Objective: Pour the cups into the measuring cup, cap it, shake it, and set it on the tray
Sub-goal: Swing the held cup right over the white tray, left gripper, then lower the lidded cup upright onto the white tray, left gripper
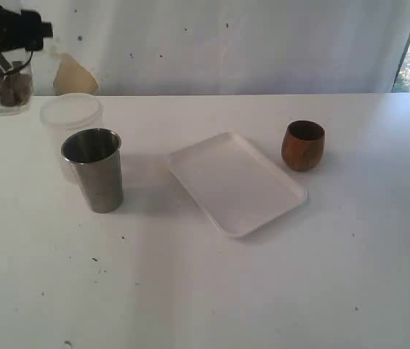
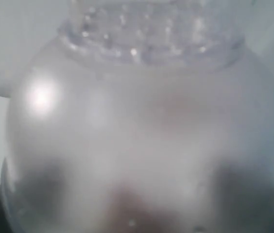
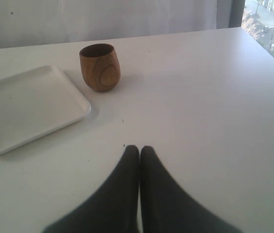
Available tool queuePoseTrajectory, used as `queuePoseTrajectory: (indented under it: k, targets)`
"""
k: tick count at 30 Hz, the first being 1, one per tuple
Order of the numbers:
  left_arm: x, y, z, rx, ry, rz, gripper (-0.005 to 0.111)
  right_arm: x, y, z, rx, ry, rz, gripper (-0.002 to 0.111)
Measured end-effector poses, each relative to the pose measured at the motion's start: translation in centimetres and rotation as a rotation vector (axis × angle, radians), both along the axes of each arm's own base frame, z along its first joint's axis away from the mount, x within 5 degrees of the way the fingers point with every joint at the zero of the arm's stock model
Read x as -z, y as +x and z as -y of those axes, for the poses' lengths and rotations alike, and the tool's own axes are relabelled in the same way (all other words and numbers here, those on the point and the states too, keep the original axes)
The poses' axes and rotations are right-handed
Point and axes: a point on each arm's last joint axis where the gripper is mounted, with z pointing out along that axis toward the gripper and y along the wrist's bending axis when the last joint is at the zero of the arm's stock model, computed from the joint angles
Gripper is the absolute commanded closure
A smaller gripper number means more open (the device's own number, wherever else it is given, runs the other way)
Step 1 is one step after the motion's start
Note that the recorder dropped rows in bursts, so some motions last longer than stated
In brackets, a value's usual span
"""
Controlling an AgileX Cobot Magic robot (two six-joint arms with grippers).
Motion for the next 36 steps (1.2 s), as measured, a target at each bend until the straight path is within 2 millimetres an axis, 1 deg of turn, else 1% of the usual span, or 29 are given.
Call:
queuePoseTrajectory:
  k: [2, 4, 6, 8, 10, 14, 17, 20, 22, 23, 25, 28, 29, 31, 34, 36]
  targets:
    - [-1.7, -0.4, 0.6, 0.052, -0.110, 0.076, 0.107, 0.0, 0.0, 0.0, 0.000, 0.000, 0.000, 0.108]
    - [-3.0, -0.8, 1.2, 0.132, -0.172, 0.128, 0.107, 0.0, 0.0, 0.0, 0.000, 0.000, 0.000, 0.108]
    - [-4.0, -1.2, 1.9, 0.197, -0.221, 0.164, 0.107, 0.0, 0.0, 0.0, 0.000, 0.000, 0.000, 0.108]
    - [-4.5, -1.6, 2.2, 0.242, -0.263, 0.183, 0.107, 0.0, 0.0, 0.0, 0.000, 0.000, 0.000, 0.108]
    - [-4.3, -2.0, 2.7, 0.299, -0.301, 0.184, 0.107, 0.0, 0.0, 0.0, 0.000, 0.000, 0.000, 0.108]
    - [-2.9, -2.7, 4.5, 0.497, -0.375, 0.170, 0.107, 0.0, 0.0, 0.0, 0.000, 0.000, 0.000, 0.108]
    - [-2.5, -3.7, 6.3, 0.732, -0.406, 0.183, 0.107, 0.0, 0.0, 0.0, 0.000, 0.000, 0.000, 0.108]
    - [-2.6, -5.1, 8.1, 1.004, -0.380, 0.203, 0.107, 0.0, 0.0, 0.0, 0.000, 0.000, 0.000, 0.108]
    - [-2.6, -6.0, 9.1, 1.130, -0.353, 0.195, 0.107, 0.0, 0.0, 0.0, 0.000, 0.000, 0.000, 0.108]
    - [-2.5, -6.7, 9.9, 1.207, -0.338, 0.176, 0.107, 0.0, 0.0, 0.0, 0.000, 0.000, 0.000, 0.108]
    - [-2.0, -7.6, 11.1, 1.299, -0.305, 0.142, 0.107, 0.0, 0.0, 0.0, 0.000, 0.000, 0.000, 0.108]
    - [-0.7, -8.8, 13.4, 1.413, -0.230, 0.079, 0.107, 0.0, 0.0, 0.0, 0.001, 0.002, 0.000, 0.108]
    - [-0.1, -9.2, 14.5, 1.452, -0.205, 0.060, 0.107, 0.0, 0.0, 0.0, 0.003, 0.010, 0.001, 0.108]
    - [0.8, -9.8, 15.9, 1.501, -0.169, 0.046, 0.107, 0.0, 0.0, 0.0, 0.005, 0.022, 0.002, 0.108]
    - [2.1, -10.7, 18.5, 1.572, -0.068, 0.070, 0.107, 0.0, 0.0, 0.0, 0.006, 0.025, 0.002, 0.108]
    - [2.8, -11.0, 19.8, 1.577, -0.033, 0.101, 0.107, 0.0, 0.0, 0.0, 0.007, 0.028, 0.002, 0.108]
